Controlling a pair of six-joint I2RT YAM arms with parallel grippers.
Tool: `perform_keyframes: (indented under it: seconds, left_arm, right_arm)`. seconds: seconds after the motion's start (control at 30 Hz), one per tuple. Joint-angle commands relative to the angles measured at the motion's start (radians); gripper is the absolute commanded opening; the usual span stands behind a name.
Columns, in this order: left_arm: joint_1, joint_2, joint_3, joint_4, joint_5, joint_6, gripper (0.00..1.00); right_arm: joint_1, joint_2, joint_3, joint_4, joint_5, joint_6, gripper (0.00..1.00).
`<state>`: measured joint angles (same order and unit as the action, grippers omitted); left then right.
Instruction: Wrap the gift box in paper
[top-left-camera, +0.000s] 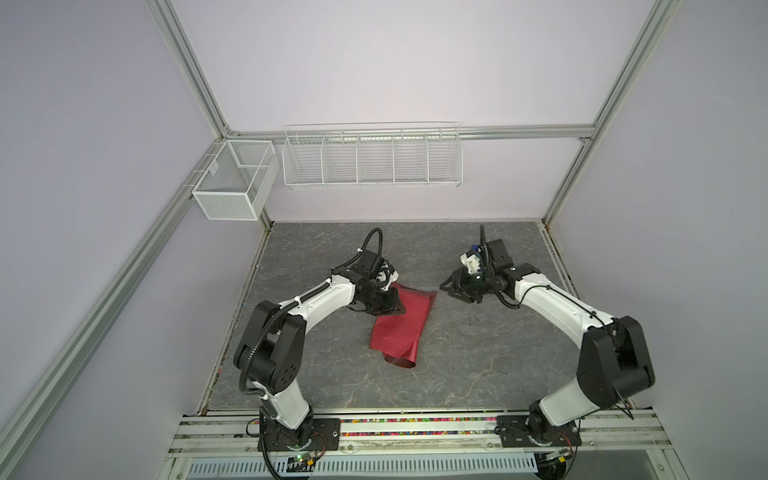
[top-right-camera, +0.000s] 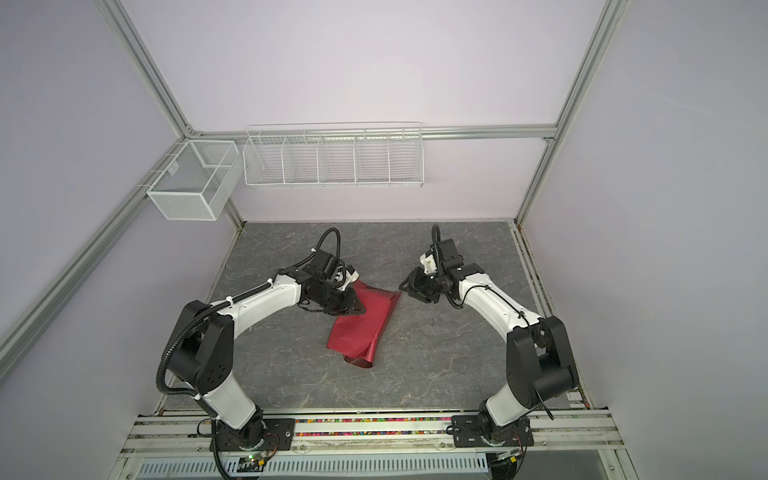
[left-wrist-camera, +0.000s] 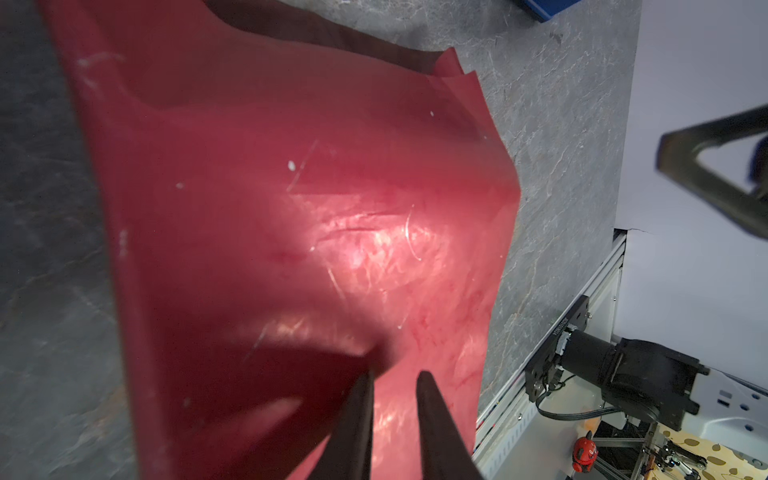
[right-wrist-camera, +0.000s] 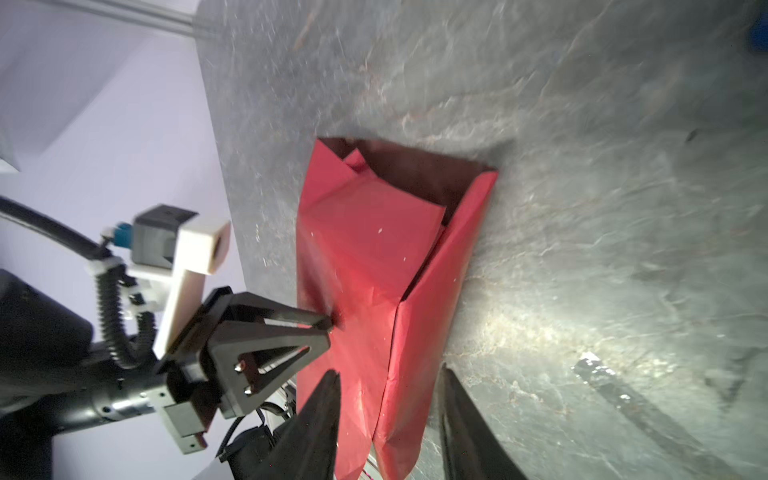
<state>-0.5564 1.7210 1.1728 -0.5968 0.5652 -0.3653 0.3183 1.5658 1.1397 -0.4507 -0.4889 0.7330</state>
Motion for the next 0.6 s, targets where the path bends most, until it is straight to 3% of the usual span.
perform_keyframes:
  seconds: [0.0, 0.17, 0.27, 0.57]
  left_arm:
    - [-0.009, 0.052, -0.055, -0.072, -0.065, 0.008, 0.21]
    - [-0.008, 0.056, -0.058, -0.067, -0.062, 0.011, 0.21]
    - [-0.008, 0.058, -0.058, -0.067, -0.065, 0.011, 0.21]
    - [-0.008, 0.055, -0.058, -0.066, -0.065, 0.001, 0.21]
  right_arm:
    - [-0.1, -0.003, 0.011, -0.008, -0.067, -0.054, 0.42]
    - [-0.261, 0.075, 0.045, 0.072, -0.199, -0.069, 0.43]
    - [-0.317, 0.127, 0.089, 0.072, -0.211, -0.081, 0.41]
    - [-0.409, 0.343, 0.217, 0.056, -0.278, -0.099, 0.39]
